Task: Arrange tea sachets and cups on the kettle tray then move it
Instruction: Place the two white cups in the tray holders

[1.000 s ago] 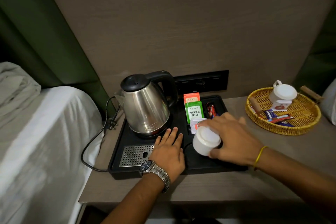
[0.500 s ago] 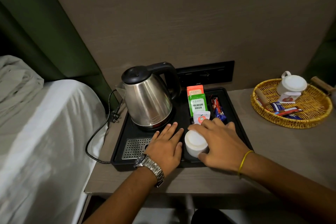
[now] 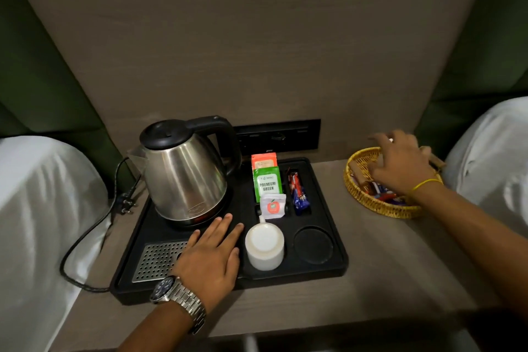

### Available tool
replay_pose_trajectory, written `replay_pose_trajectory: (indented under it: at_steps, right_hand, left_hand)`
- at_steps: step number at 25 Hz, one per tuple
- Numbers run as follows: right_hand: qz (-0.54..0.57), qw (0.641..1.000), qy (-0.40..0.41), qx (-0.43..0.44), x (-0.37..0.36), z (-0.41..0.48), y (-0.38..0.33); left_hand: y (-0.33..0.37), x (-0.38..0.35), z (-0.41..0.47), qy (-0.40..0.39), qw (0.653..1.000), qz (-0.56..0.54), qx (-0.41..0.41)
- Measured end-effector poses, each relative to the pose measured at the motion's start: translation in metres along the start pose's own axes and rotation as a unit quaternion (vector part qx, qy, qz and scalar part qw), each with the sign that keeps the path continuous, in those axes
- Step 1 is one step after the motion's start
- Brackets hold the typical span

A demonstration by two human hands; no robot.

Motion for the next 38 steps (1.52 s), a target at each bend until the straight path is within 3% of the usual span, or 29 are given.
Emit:
replay_pose_trajectory:
  at_steps: [2,4,8,11,13,19,21,23,28,38]
  right_hand:
    - [-0.039,0.994,-0.068,-0.074,-0.009,0.021,0.030]
    - [-0.034,0.988,-0.122,-0.092,-0.019,0.029,0.041]
    - [0.046,0.988,-0.110,-0.102,-0.022,0.040,0.039]
    - [0.128,0.981,-0.064,-0.132,-0.009,0.039,0.040]
    - [0.126,0.983,-0.007,-0.131,0.002,0.034,0.039]
    - [0.168,0.977,0.133,0.000,0.052,-0.025,-0.011]
    - [0.218,0.969,0.106,0.053,0.058,-0.064,-0.042]
    - [0.260,0.962,0.027,0.081,0.050,-0.099,-0.071]
    - [0.251,0.958,-0.104,0.096,0.013,-0.142,-0.109]
    - [0.193,0.965,-0.158,0.075,-0.001,-0.154,-0.123]
  left_hand:
    - [0.001,0.000,0.000,-0.001,1.000,-0.002,-0.003]
    - [0.002,0.001,0.000,-0.004,1.000,0.000,-0.002]
    - [0.004,0.003,0.001,-0.005,1.000,0.002,-0.001]
    - [0.005,0.004,0.001,-0.006,1.000,0.000,0.001]
    - [0.006,0.005,0.001,-0.004,1.000,-0.001,0.000]
    - [0.005,0.004,0.000,-0.004,1.000,0.006,0.006]
    - [0.004,0.003,0.000,-0.006,1.000,0.007,0.008]
    - [0.005,0.003,0.000,-0.005,1.000,0.003,0.006]
    - [0.005,0.003,-0.001,0.000,1.000,0.008,0.006]
    - [0.005,0.004,0.000,-0.009,1.000,-0.002,0.001]
Point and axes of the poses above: each hand's wrist, its own z-axis towards the middle knuckle, its own x-axis out of the back of the hand, y = z × x, the point moved 1 cm from there along z, towards the middle knuckle, and after that the axes turned 2 degrees about -z, right-handed, at the moved point
